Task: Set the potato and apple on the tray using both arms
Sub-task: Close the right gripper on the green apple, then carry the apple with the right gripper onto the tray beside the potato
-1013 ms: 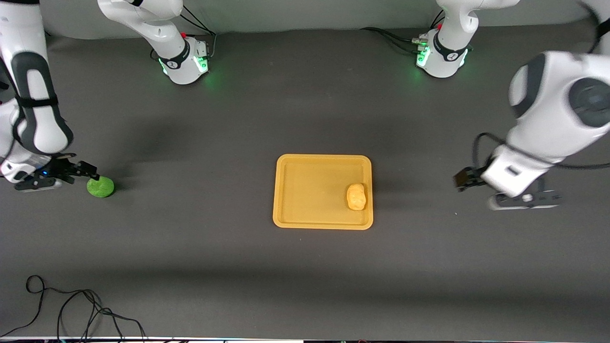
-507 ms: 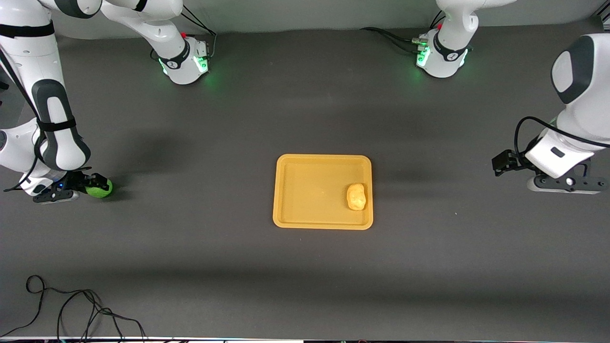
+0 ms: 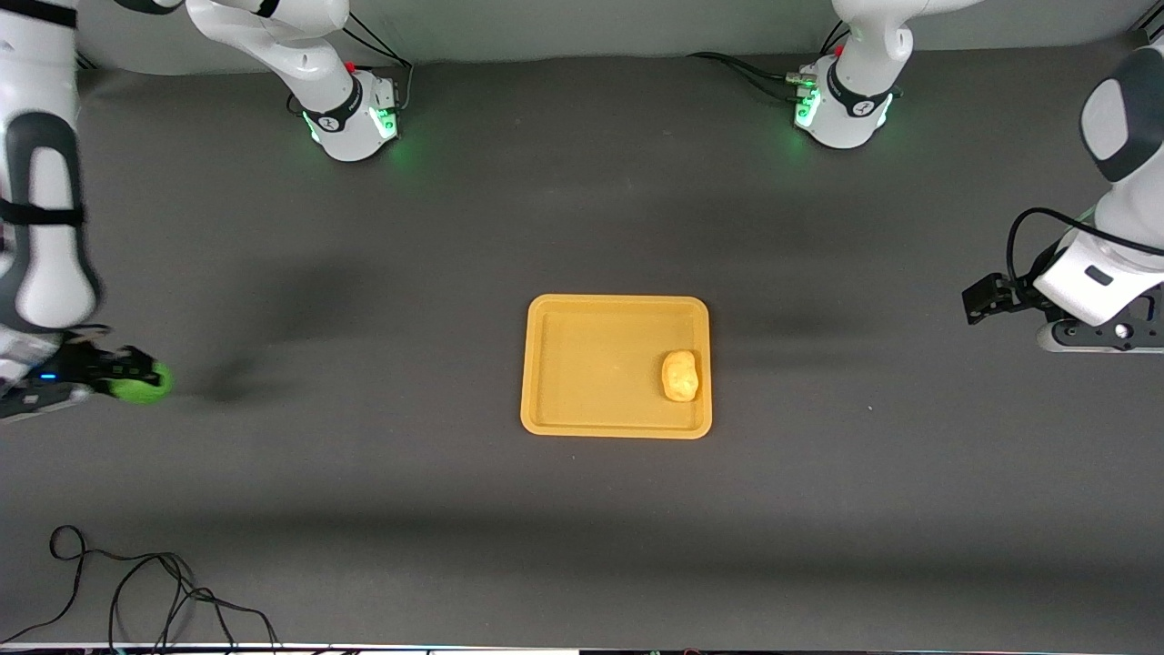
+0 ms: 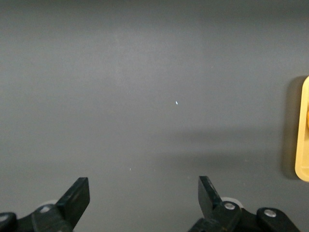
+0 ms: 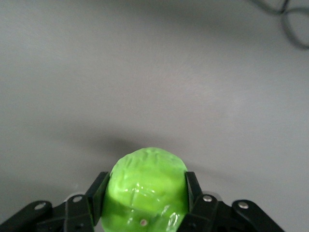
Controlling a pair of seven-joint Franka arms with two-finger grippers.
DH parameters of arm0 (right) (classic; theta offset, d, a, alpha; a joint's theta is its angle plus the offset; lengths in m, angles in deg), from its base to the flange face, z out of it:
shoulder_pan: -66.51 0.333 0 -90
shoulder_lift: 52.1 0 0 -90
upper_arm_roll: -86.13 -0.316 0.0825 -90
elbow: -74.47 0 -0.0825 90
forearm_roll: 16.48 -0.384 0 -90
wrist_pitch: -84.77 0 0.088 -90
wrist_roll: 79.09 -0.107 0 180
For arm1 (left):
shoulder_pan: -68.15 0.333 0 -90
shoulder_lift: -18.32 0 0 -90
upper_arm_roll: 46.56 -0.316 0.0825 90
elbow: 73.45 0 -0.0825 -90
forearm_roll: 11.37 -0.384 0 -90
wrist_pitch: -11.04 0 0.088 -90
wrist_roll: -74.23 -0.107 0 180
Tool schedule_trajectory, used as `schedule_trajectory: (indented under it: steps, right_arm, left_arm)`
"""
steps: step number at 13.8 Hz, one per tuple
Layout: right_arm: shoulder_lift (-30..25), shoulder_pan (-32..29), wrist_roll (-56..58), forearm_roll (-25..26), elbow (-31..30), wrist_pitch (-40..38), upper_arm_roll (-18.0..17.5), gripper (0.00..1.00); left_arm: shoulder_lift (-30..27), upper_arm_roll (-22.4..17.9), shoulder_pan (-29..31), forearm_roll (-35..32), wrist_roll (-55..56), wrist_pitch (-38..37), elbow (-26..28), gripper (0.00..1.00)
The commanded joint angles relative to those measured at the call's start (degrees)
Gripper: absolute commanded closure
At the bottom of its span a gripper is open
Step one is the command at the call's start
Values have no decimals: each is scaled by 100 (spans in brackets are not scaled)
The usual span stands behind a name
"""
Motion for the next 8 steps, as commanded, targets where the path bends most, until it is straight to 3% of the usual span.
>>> schedule_trajectory:
  steps: [1,2,4,8]
  right_arm:
    - [-101,31,-578,555,1393,-1549,79,65]
    - [-101,66,-858,686,1799,-2059,44,65]
    - [-110,696,-1648,846,2355,-2773,61,65]
    - [-102,2128,-3563,837,2813,-3074,44,65]
  left_arm:
    - [238,53,45,195,-109,-358,-452,0]
    - [238,53,54,248,-118,-349,-452,0]
    - [238,45,54,240,-118,-349,-443,0]
    - [194,45,45,205,-118,-183,-329,0]
